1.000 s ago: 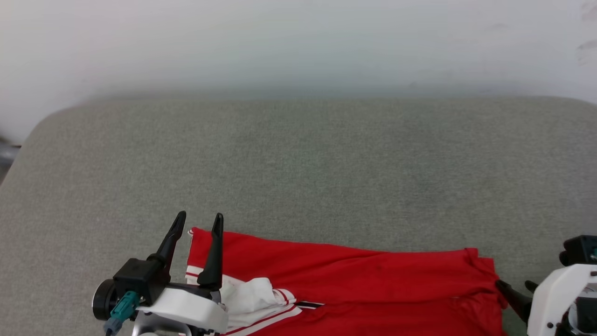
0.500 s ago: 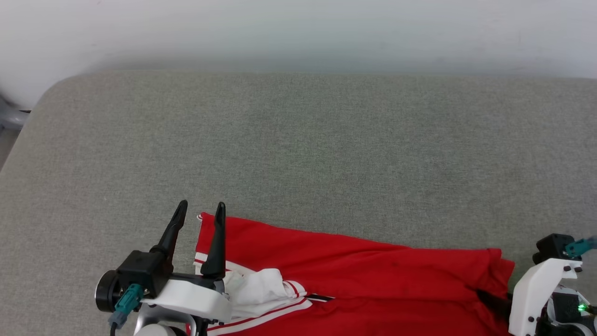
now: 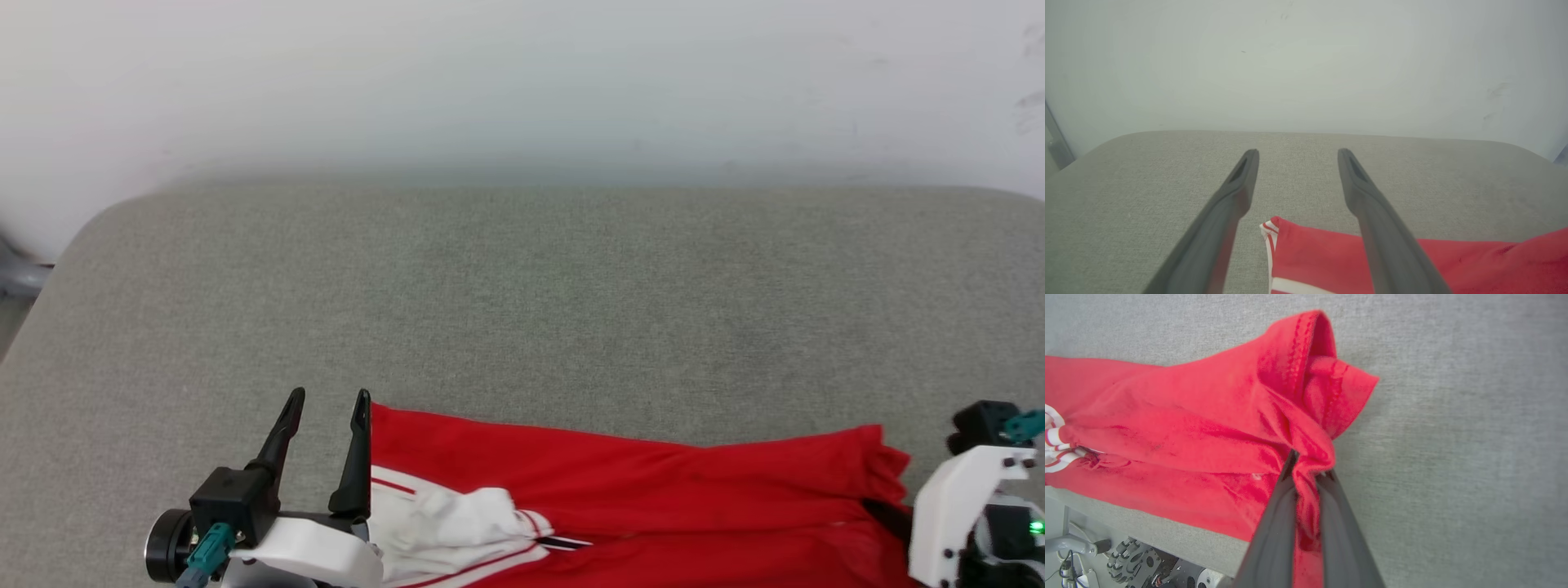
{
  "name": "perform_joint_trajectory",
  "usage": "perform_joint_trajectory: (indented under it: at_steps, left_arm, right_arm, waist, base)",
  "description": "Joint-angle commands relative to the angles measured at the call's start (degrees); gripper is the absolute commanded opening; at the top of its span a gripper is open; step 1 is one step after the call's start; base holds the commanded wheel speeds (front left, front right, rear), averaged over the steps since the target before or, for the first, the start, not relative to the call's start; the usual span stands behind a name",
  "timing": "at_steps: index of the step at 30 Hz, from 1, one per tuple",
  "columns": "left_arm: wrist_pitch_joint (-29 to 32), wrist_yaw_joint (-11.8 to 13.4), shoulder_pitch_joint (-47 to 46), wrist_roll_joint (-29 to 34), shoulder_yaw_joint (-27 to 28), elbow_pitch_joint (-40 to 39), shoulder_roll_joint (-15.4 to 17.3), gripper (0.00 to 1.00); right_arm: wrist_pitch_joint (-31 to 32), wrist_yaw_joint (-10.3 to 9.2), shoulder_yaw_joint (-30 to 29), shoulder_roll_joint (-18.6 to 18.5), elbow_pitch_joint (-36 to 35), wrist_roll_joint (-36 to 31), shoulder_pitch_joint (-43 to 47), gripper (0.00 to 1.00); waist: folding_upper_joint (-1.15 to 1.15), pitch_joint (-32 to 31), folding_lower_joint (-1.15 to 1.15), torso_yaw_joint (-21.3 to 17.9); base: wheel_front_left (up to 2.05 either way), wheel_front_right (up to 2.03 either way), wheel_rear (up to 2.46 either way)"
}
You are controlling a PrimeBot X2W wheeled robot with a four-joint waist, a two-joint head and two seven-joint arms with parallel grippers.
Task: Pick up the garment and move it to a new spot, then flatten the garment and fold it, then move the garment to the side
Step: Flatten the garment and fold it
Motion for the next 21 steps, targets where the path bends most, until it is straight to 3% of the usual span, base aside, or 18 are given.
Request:
perform_joint_trajectory:
  at_steps: [1,7,12,21]
  left_arm:
    - [-0.1,0.2,1.0,-0.3,0.1,-0.1,0.3,1.00]
    - [0.0,0.4,2.2,-0.8,0.1,-0.1,0.5,1.00]
    - [0.0,0.6,2.6,-1.0,0.2,0.0,0.7,1.00]
    - [0.2,0.9,2.6,-1.4,-0.6,-0.4,0.2,1.00]
  right_arm:
    - [0.5,-0.04,-2.0,-1.2,0.3,-0.6,0.6,0.00]
    - [2.4,-0.04,-10.4,-2.7,0.1,-3.0,3.1,0.00]
    - [5.4,-0.04,-17.1,-1.8,-1.8,-3.7,3.8,0.00]
    - [21.8,-0.04,-26.4,10.5,-3.5,8.0,1.2,0.00]
  waist:
    - [0.00,-1.4,0.00,-0.9]
    - [0.00,-2.4,0.00,-1.6]
    - [0.00,-2.6,0.00,-2.1]
    - [0.00,-3.2,0.00,-1.7]
  base:
    - [0.00,0.00,0.00]
    - [0.00,0.00,0.00]
    - [0.00,0.00,0.00]
    - [0.00,0.00,0.00]
